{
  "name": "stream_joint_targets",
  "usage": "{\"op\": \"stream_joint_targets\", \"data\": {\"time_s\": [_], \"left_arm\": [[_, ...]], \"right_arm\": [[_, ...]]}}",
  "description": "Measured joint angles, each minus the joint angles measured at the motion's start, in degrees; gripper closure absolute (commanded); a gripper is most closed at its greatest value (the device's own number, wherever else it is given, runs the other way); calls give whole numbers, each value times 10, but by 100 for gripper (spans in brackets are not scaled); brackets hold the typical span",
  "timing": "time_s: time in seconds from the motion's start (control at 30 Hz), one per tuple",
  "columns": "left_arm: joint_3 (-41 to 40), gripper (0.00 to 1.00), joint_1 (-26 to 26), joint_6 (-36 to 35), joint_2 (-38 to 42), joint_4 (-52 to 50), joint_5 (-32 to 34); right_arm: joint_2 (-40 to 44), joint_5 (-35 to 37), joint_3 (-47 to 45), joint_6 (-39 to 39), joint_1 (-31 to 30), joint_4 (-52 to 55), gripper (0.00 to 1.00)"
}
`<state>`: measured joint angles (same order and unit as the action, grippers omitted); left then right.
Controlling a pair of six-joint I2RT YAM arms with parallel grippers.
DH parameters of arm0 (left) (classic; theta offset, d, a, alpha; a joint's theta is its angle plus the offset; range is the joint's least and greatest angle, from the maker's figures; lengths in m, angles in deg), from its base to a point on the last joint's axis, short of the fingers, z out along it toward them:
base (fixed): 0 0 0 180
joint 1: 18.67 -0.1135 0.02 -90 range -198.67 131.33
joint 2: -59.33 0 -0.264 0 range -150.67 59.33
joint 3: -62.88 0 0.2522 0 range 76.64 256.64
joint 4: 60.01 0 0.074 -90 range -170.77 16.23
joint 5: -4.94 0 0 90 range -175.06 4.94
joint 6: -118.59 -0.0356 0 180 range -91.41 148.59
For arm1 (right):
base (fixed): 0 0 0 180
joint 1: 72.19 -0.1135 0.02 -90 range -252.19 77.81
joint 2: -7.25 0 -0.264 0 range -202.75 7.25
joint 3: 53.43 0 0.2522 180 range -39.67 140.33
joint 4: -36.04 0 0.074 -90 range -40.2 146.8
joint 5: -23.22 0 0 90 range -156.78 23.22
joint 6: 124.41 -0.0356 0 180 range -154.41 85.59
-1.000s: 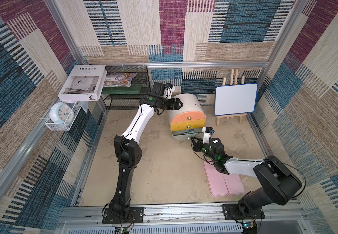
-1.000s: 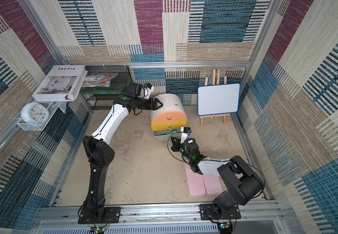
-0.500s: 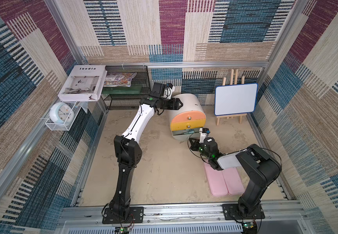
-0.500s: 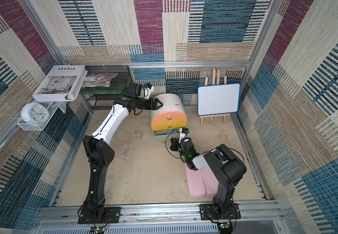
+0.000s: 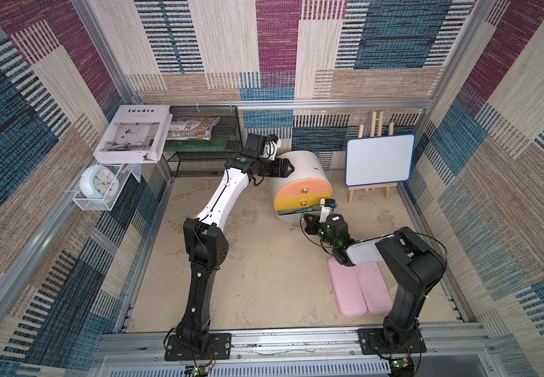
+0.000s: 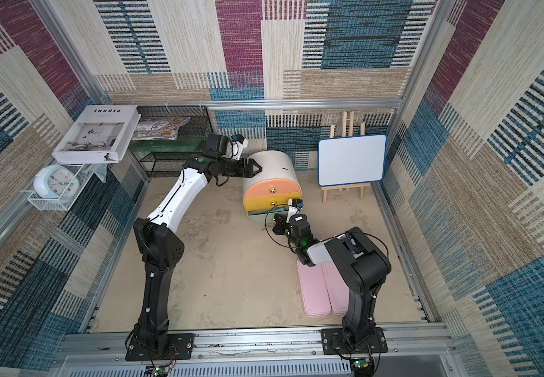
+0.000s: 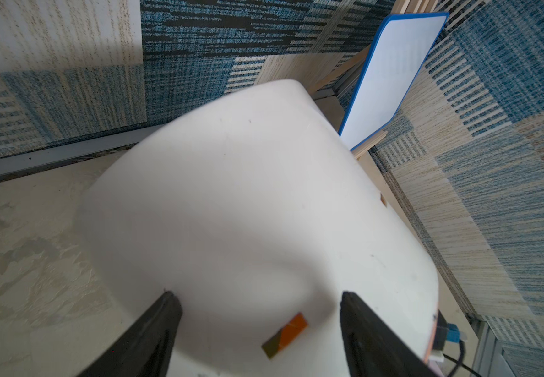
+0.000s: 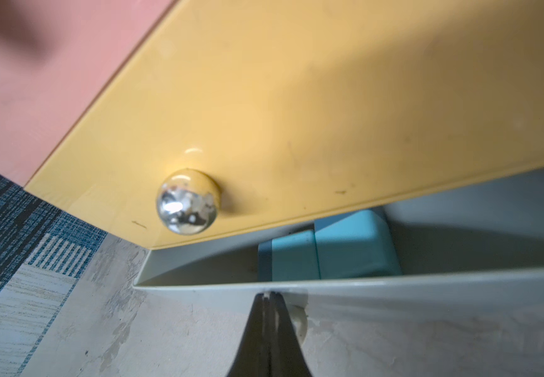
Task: Place the plugs into the drawer by color
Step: Close the drawer in the storage box.
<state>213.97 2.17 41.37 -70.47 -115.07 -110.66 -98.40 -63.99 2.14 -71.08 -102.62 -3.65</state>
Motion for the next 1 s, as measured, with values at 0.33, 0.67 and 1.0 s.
{"op": "stream_joint_targets", "data": {"time_s": [0.33, 0.67, 1.0], "left_arm": [[-3, 19, 2, 0, 0, 5, 1], [-4, 19, 3, 0, 0, 5, 2], [-4, 16, 5, 0, 32, -23, 6]], "right_arm": [[-31, 2, 36, -1, 2, -22, 100], [-62, 2, 46, -8, 6, -69, 100], [8, -40, -18, -11, 8, -123, 87]]}}
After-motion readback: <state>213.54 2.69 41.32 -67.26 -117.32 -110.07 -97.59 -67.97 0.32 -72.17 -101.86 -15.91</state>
